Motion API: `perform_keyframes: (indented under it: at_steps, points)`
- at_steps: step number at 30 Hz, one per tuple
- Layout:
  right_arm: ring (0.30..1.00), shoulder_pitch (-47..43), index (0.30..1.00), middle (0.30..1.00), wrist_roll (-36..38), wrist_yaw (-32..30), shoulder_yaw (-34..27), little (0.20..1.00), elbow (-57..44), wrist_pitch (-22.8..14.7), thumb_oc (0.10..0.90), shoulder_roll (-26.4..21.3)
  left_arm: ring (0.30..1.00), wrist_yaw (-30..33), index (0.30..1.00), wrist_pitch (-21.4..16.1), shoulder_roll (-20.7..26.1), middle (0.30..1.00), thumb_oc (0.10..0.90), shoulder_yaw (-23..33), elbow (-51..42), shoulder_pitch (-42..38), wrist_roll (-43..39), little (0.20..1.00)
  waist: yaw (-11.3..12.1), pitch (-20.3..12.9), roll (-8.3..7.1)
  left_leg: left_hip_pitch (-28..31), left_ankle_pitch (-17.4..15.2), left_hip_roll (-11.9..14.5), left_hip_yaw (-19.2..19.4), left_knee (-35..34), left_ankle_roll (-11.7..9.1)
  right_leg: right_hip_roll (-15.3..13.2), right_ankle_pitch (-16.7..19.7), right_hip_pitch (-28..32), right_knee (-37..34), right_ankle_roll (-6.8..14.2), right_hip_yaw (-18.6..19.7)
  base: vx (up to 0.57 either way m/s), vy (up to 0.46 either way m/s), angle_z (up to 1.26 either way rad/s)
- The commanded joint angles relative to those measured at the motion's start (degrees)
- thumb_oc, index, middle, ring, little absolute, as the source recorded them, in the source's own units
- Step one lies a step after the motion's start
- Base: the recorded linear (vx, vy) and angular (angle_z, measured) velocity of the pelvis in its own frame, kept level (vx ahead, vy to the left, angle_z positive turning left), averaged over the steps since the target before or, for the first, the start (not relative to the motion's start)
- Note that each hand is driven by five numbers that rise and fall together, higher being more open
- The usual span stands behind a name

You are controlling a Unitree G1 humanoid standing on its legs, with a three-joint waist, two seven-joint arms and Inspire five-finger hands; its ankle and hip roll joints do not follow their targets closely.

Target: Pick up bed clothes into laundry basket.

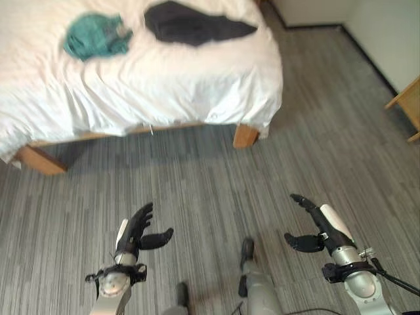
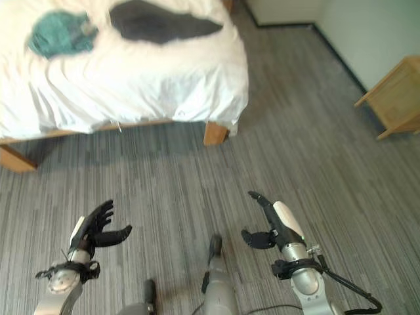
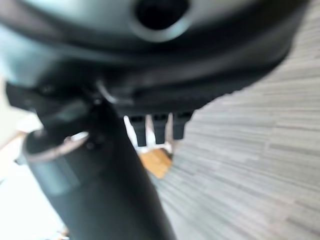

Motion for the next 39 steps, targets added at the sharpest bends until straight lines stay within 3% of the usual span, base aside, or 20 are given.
perform_keyframes:
  at_steps: [1,2,3,4,6,9,10,13,15,18,20,22,23,24,27,29,31,34,37,39]
  points:
    - [0.900,-3.8,0.900,0.900,-0.6,-2.8,-4.4,0.900,-3.5,-2.8,0.800,-3.8,0.900,-0.2,0.900,-5.3,1.7,0.900,0.800,2.4,-7.2,0.6,1.4,0.900,-0.8,-5.2,3.60,19.7,-4.2,0.7,3.0,3.6,-5.9,4.7,13.9,-2.3,-0.2,-1.8,-3.0,0.50,-0.240,0.27]
    - [0.900,-3.9,0.900,0.900,-0.5,-2.7,-4.2,0.900,-3.5,-2.7,0.800,-3.9,0.900,-0.3,0.900,-5.1,1.2,0.900,0.800,2.0,-7.4,1.0,0.8,0.900,-0.2,-4.7,4.08,16.3,0.1,1.5,4.4,10.5,-6.9,5.7,12.6,0.1,-0.2,-2.9,-3.3,0.49,-0.250,0.11]
    - [0.900,-3.9,0.900,0.900,-0.5,-2.7,-4.2,0.900,-3.5,-2.7,0.800,-3.9,0.900,-0.3,0.900,-5.1,1.2,0.900,0.800,2.0,-7.4,0.9,0.8,0.900,-0.6,-4.9,3.80,15.8,0.4,1.3,3.9,10.6,-6.9,5.3,12.8,0.0,-0.3,-3.0,-3.5,0.28,-0.337,0.44]
    - [0.900,-5.5,0.900,0.900,0.5,-4.0,-4.4,0.900,-3.9,-2.8,0.800,-5.7,0.900,-0.5,0.900,-4.9,0.8,0.900,0.800,0.3,-8.3,0.2,-1.0,0.900,1.6,-2.2,2.65,3.1,11.3,0.6,3.9,34.0,-9.2,5.9,10.3,6.4,-2.1,-6.6,-4.5,0.28,-0.444,0.55]
    - [0.900,-7.1,0.900,0.900,1.8,-5.9,-5.2,0.900,-3.6,-2.8,0.800,-6.0,0.900,-0.5,0.900,-5.1,1.2,0.900,0.800,-0.3,-9.1,-0.7,-1.7,0.900,2.1,-1.6,0.26,-5.4,11.5,1.1,8.0,47.1,-9.0,5.5,6.9,10.5,-3.7,-9.0,-5.3,0.40,-0.430,0.40]
    - [0.900,-9.2,0.900,0.900,1.8,-7.9,-5.8,0.900,-2.7,-2.4,0.800,-6.0,0.900,0.0,0.900,-5.3,1.3,0.900,0.800,-0.9,-9.9,-1.8,-2.0,0.900,3.3,-1.5,-1.30,-12.1,8.0,1.4,13.5,51.0,-8.6,4.9,4.5,12.9,-4.3,-9.3,-5.1,0.35,-0.164,-0.09]
    - [0.900,-9.8,0.900,0.900,2.0,-8.9,-6.4,0.900,-2.8,-2.0,0.800,-5.3,0.900,0.3,0.900,-5.6,1.2,0.900,0.800,-1.0,-10.1,-1.9,-1.6,0.900,4.3,-2.0,-1.61,-17.4,6.1,1.8,19.4,47.0,-8.0,5.1,2.3,16.3,-4.9,-8.9,-5.2,0.44,-0.045,-0.04]
    - [0.900,-10.1,0.900,0.900,2.0,-9.7,-6.8,0.900,-3.1,-2.0,0.800,-4.8,0.900,0.5,0.900,-5.7,1.1,0.900,0.800,-0.6,-10.6,-1.0,-1.1,0.900,5.2,-2.5,-0.66,-19.2,6.6,3.6,24.7,38.8,-7.2,6.0,-0.4,19.2,-4.9,-8.2,-5.2,0.41,0.081,0.05]
    - [0.900,-10.5,0.900,0.900,-0.1,-11.5,-7.1,0.900,-2.9,-1.9,0.800,-4.5,0.900,1.6,0.900,-5.3,0.5,0.900,0.800,0.3,-10.9,0.4,-0.7,0.900,6.6,-3.0,0.46,-19.3,9.6,5.7,28.7,22.5,-6.3,6.1,-2.4,23.1,-4.9,-6.0,-5.0,0.49,0.318,-0.36]
    - [0.900,-10.1,0.900,0.900,-1.2,-13.2,-7.3,0.900,-2.3,-1.7,0.800,-3.9,0.900,2.4,0.900,-4.8,0.0,0.900,0.800,0.1,-10.9,1.1,-0.7,0.900,7.2,-3.2,1.03,-15.8,15.1,8.2,27.7,10.9,-7.6,5.4,-2.8,26.2,-4.9,-4.6,-5.2,0.37,0.288,-0.59]
    - [0.900,-9.5,0.900,0.900,-3.0,-15.5,-8.0,0.900,-2.1,-1.4,0.800,-3.9,0.900,3.3,0.900,-4.7,-0.4,0.900,0.800,0.1,-10.7,2.0,-0.4,0.900,7.5,-3.6,0.88,-13.8,19.8,14.6,23.3,4.8,-10.2,2.4,-2.8,28.1,-4.8,-2.6,-4.9,0.34,0.406,-0.10]
    - [0.900,-9.4,0.900,0.900,-3.1,-15.6,-7.9,0.900,-2.1,-1.4,0.800,-3.9,0.900,3.4,0.900,-4.7,-0.3,0.900,0.800,0.0,-10.7,2.0,-0.4,0.900,7.5,-3.3,0.93,-13.1,20.2,14.6,23.3,4.1,-10.5,2.6,-2.9,28.6,-4.8,-2.6,-5.1,0.23,0.371,-0.01]
    - [0.900,-7.4,0.900,0.900,-6.7,-18.5,-9.8,0.900,-2.5,-1.8,0.800,-5.3,0.900,4.5,0.900,-5.8,-0.3,0.900,0.800,-0.3,-9.8,2.5,-0.6,0.900,6.9,-4.4,0.68,-11.2,22.6,20.1,16.7,2.8,-13.3,-2.1,-3.0,29.8,-4.6,0.0,-2.5,0.44,0.708,-0.06]
    - [0.900,-6.9,0.900,0.900,-8.0,-18.8,-10.2,0.900,-2.6,-1.8,0.800,-5.4,0.900,4.1,0.900,-6.1,-0.1,0.900,0.800,-0.7,-9.3,3.0,-0.5,0.900,6.9,-5.3,1.35,-9.7,21.1,20.2,15.2,2.7,-13.3,-2.4,-3.2,29.9,-4.6,0.0,-2.1,0.59,0.893,-0.31]
    - [0.900,-5.7,0.900,0.900,-11.7,-21.4,-12.7,0.900,-2.5,-1.3,0.800,-6.1,0.900,4.1,0.900,-6.4,0.4,0.900,0.800,-2.2,-8.4,3.4,0.0,0.900,6.4,-7.2,2.31,-9.5,18.4,18.9,13.0,3.5,-13.3,-4.4,-1.7,30.9,-4.5,0.0,-1.9,0.25,0.340,-0.38]
    - [0.900,-9.1,0.900,0.900,-15.2,-24.8,-13.9,0.900,-2.7,1.0,0.800,-5.7,0.900,4.2,0.900,-6.6,2.7,0.900,0.800,-3.7,-6.9,2.2,-0.5,0.900,6.4,-7.7,0.27,-10.6,12.1,14.9,13.3,8.2,-12.4,-9.4,10.2,27.7,-0.1,0.0,-1.1,0.27,0.537,0.24]
    - [0.900,-15.2,0.900,0.900,-15.5,-27.7,-12.6,0.900,-3.4,1.6,0.800,-6.4,0.900,4.6,0.900,-6.3,5.1,0.900,0.800,-3.5,-6.9,2.4,-1.3,0.900,7.7,-7.6,0.44,-8.5,10.2,12.7,18.7,7.2,-9.0,-11.4,14.2,21.5,7.9,0.0,-6.7,0.04,0.582,-0.55]
    - [0.900,-18.6,0.900,0.900,-15.8,-27.8,-11.6,0.900,-4.0,1.6,0.800,-6.8,0.900,4.1,0.900,-5.6,5.3,0.900,0.800,-3.1,-7.3,3.4,-1.3,0.900,7.7,-7.2,0.20,-5.8,9.6,9.3,21.0,4.6,-6.5,-10.3,12.3,18.2,14.1,0.0,-7.8,0.04,0.515,-0.75]
    - [0.900,-23.8,0.900,0.900,-15.2,-26.1,-9.3,0.900,-5.9,0.8,0.800,-9.3,0.900,2.5,0.900,-4.4,4.7,0.900,0.800,-1.9,-6.4,5.0,-0.4,0.900,7.7,-6.3,0.30,-1.0,8.1,5.1,21.8,0.7,-4.3,-2.3,2.5,14.8,17.0,-1.7,-9.7,0.14,0.407,-0.06]
    - [0.900,-26.4,0.900,0.900,-14.9,-24.1,-7.2,0.900,-6.5,0.2,0.800,-10.7,0.900,2.0,0.900,-4.2,4.0,0.900,0.800,-1.6,-5.3,5.2,0.0,0.900,7.9,-6.4,-0.56,0.6,6.9,2.6,21.4,0.1,-3.8,3.1,-0.3,14.0,12.1,-3.5,-10.2,0.15,0.175,0.25]
